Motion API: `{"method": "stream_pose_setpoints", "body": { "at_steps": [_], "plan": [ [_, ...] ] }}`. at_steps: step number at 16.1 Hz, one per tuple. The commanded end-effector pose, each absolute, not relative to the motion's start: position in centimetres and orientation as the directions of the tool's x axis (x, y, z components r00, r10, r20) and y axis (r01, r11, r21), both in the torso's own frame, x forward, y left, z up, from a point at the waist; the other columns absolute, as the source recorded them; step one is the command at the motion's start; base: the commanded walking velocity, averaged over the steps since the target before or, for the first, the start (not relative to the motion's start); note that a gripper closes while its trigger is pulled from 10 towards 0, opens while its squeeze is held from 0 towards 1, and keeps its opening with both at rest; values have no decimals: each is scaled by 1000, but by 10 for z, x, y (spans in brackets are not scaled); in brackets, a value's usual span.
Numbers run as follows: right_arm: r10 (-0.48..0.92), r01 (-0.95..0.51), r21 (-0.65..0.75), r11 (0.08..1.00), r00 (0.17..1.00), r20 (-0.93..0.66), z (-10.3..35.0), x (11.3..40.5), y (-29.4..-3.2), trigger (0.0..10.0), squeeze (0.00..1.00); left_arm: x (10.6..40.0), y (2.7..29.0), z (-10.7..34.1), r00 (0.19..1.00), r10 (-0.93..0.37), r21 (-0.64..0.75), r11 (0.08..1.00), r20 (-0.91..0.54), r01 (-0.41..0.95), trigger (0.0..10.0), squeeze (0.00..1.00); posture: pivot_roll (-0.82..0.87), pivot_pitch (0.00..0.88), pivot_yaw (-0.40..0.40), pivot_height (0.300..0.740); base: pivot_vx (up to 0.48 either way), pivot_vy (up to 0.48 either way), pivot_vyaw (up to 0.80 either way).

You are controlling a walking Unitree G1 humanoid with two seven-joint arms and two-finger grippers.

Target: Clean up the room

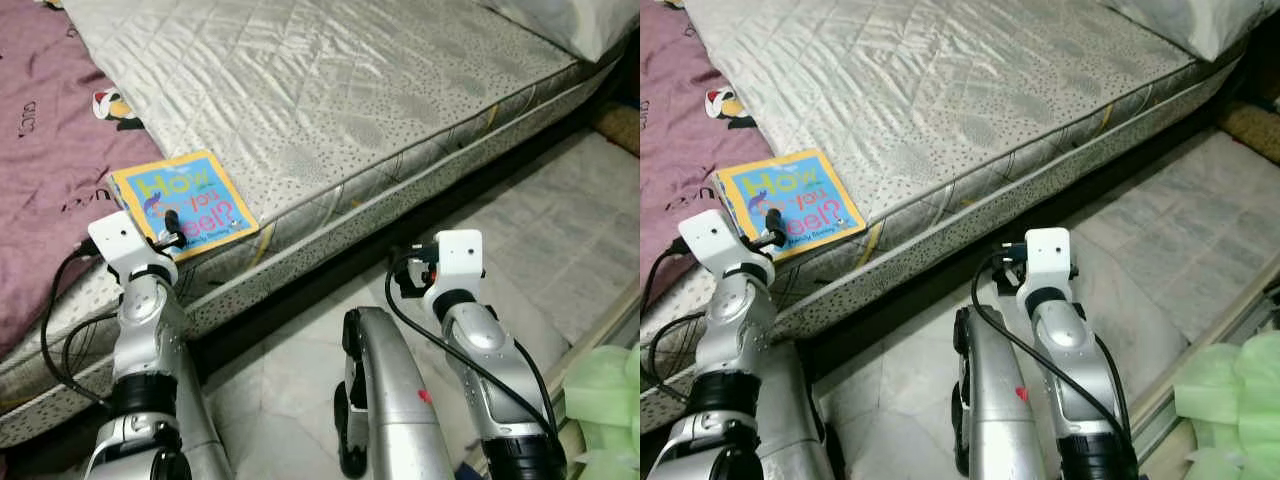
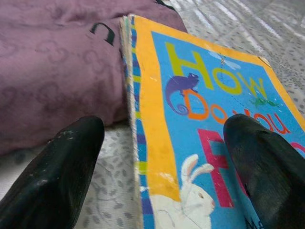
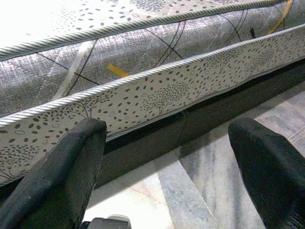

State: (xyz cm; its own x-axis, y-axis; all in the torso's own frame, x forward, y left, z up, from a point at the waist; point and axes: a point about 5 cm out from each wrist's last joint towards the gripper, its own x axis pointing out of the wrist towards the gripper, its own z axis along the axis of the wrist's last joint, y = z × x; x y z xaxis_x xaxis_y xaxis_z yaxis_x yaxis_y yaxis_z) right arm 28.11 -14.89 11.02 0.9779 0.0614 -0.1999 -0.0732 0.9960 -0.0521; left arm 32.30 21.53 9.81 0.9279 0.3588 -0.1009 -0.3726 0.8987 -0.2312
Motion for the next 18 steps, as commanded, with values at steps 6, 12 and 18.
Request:
{"method": "stream_pose_setpoints", "body": {
  "at_steps": [6,12,18],
  "plan": [
    [74,-87,-75,993,984,-164,117,283,-152,10000,0,326,213,87,931,338,-275,890,-139,-364,10000,0,-167,124,-54,429,0,0,0],
    [62,-76,-78,994,984,-165,116,287,-151,10000,0,336,217,87,940,297,-353,872,-167,-338,10000,0,-169,119,-42,429,0,0,0],
    [56,-69,-78,995,987,-152,117,294,-148,10000,0,335,204,79,970,172,-465,854,-173,-235,0,0,-154,100,-35,429,0,0,0]
  ]
}}
